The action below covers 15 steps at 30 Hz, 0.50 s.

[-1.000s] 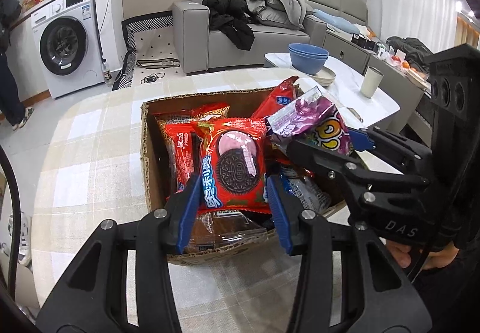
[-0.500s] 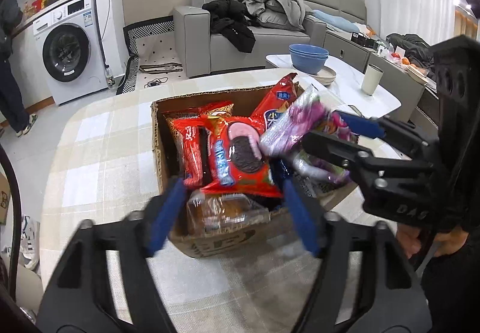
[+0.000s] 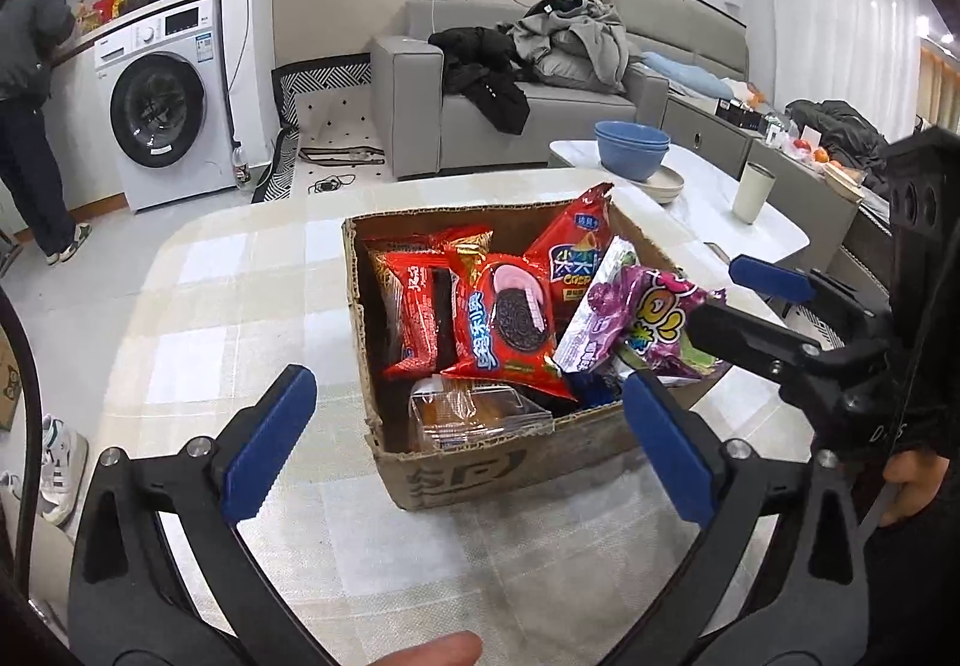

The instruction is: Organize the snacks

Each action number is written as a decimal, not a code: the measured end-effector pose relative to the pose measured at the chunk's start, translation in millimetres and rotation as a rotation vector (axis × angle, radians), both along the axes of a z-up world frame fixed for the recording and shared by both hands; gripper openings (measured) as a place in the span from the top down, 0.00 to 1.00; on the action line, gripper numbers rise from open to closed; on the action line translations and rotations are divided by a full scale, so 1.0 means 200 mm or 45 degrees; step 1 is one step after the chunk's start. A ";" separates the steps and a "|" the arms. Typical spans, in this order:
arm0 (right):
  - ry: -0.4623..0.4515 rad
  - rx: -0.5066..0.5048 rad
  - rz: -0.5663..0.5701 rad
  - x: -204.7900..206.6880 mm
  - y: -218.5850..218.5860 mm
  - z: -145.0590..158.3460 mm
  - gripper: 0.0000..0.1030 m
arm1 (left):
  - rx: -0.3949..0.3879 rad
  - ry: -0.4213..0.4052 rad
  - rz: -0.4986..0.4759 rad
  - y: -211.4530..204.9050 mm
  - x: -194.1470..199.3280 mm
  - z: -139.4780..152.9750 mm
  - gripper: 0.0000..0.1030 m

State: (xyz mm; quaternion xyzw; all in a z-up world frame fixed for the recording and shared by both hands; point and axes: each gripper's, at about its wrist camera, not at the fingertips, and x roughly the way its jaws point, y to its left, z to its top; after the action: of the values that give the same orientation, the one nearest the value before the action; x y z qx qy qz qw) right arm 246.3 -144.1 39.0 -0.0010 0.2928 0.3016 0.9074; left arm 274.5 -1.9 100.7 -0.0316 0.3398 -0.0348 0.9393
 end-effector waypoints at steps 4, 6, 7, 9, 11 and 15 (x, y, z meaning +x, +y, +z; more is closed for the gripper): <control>-0.025 0.000 0.006 -0.04 -0.03 0.00 0.01 | -0.030 -0.033 0.021 0.03 -0.06 0.02 0.01; -0.039 0.016 0.013 -0.07 -0.05 0.01 0.01 | -0.028 -0.044 0.032 0.04 -0.08 0.02 0.01; -0.044 0.023 0.015 -0.08 -0.06 0.01 0.01 | -0.027 -0.049 0.038 0.05 -0.10 0.03 0.01; -0.056 0.032 0.018 -0.11 -0.08 0.01 0.01 | -0.033 -0.057 0.050 0.06 -0.13 0.03 0.01; -0.068 0.043 0.018 -0.14 -0.10 0.01 0.01 | -0.038 -0.049 0.056 0.07 -0.16 0.02 0.01; -0.092 0.061 0.023 -0.18 -0.12 0.01 0.01 | -0.016 -0.058 0.076 0.08 -0.23 0.01 0.01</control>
State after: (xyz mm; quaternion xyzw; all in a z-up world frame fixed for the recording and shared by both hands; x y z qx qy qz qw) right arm 210.2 -168.0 41.3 0.0072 0.2525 0.3166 0.9143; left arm 229.2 14.6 102.5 -0.0468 0.3168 -0.0098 0.9473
